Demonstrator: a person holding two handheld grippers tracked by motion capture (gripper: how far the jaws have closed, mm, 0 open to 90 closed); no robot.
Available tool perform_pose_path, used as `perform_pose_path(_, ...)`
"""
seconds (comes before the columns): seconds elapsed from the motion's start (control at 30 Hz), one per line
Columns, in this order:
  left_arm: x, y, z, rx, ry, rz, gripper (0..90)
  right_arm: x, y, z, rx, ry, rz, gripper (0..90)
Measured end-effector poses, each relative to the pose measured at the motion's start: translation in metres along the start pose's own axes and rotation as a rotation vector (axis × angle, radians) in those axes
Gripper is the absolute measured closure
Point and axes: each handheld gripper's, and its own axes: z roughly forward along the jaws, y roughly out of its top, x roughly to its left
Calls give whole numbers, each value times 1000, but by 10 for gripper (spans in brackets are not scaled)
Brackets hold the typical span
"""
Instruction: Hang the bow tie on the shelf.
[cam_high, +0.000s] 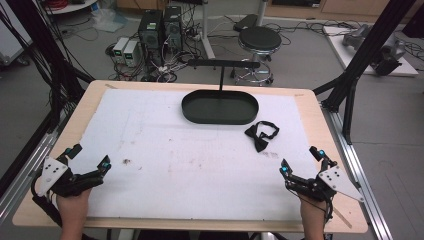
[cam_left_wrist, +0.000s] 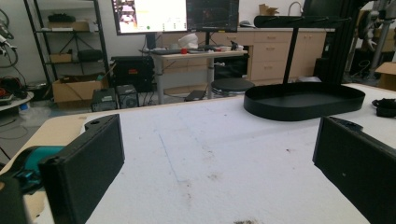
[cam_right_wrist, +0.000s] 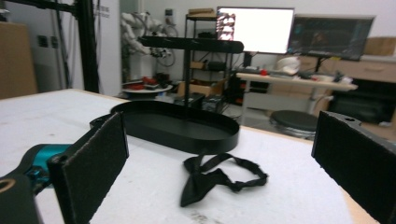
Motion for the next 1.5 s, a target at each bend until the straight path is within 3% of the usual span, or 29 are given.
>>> perform_pose_path(0.23, 0, -1, 0, 6, 2, 2, 25, -6, 2, 14, 71, 66, 48, 29)
perform_pose_path(0.43, -1, -1, 1, 9, 0, 4, 25, -9, 7, 28, 119, 97, 45, 29)
perform_pose_path(0.47, -1, -1, 1, 10, 1, 4, 25, -10, 10, 35, 142, 119, 56, 29)
perform_pose_path(0.7, 0, -1, 0, 9, 6, 1, 25, -10, 15, 57, 208, 146, 42, 29)
perform_pose_path(0.77, -1, -1, 0, 8, 6, 1, 25, -9, 15, 73, 253, 157, 11, 29)
perform_pose_path(0.87, 0, -1, 0, 8, 7, 1, 25, -8, 15, 86, 283, 173, 11, 29)
perform_pose_path(1.07, 0, -1, 0, 10, 6, 2, 25, -8, 16, 106, 311, 192, 23, 29)
perform_pose_path(1.23, 1, -1, 0, 12, 7, 2, 25, -12, 13, 132, 384, 198, 53, 30)
perform_pose_path(1.3, 1, -1, 0, 13, 7, 1, 25, -13, 13, 136, 395, 199, 60, 30)
perform_pose_path(1.43, 2, -1, 1, 12, 11, -2, 25, -17, 3, 153, 472, 167, 70, 33)
perform_pose_path(1.5, 2, -1, 1, 14, 12, -2, 25, -17, 2, 155, 483, 166, 70, 37)
